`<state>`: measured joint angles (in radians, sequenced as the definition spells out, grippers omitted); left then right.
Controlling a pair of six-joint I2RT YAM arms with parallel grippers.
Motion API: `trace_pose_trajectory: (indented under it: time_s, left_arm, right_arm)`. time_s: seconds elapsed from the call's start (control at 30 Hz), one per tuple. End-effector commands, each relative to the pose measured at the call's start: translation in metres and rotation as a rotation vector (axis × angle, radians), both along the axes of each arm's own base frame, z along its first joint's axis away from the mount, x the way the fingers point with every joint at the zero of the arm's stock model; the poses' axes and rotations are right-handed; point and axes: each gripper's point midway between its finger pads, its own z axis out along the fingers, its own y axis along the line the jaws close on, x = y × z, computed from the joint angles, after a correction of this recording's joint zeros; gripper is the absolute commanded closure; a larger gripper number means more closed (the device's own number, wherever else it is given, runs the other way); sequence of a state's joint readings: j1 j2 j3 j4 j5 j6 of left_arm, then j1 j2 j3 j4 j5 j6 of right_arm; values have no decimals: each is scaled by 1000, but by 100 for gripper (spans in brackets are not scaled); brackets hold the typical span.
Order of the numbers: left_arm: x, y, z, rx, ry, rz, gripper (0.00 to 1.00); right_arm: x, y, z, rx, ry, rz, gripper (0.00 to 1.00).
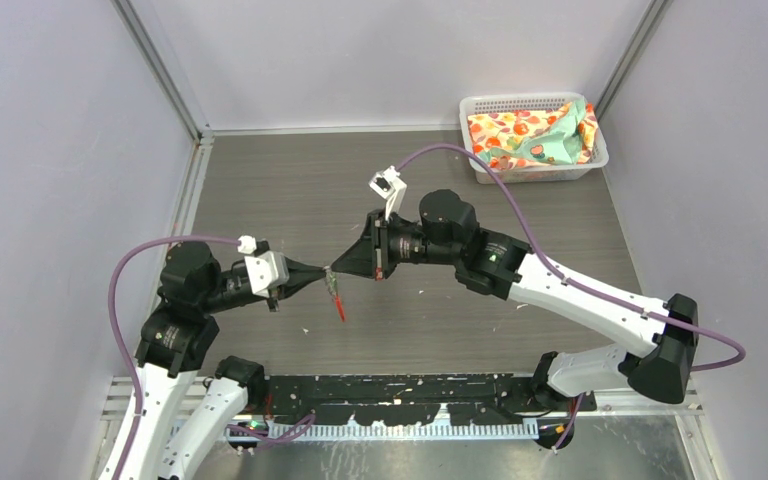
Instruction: Put the keys on the keyring
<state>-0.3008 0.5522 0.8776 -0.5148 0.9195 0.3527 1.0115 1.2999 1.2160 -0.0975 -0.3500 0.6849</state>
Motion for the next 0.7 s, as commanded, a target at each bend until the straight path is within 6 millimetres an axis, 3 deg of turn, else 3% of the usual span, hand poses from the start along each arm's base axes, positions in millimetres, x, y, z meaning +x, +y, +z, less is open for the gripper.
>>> trace_pose_trajectory:
  time_s: [0.0,0.2,0.3,0.5,0.67]
  left_arm:
    - [-4,-2,1,9,-47,-43,100]
    - [-12,-4,-4,60,-133,-118,100]
    - [-23,-5,-2,74,-232,-185,100]
    - [-46,-9,33,31,-374,-302,100]
    - [-69,-11,62,-5,-491,-394,100]
  right_arm:
    - [-7,-8,37,102,-53,16,99]
    - [-14,-11,44,120,-62,45,99]
    - [-19,-24,55,117,-109,42,99]
    - [-29,-66,57,29,-185,0,99]
    - [-34,-86,56,9,-215,-23,99]
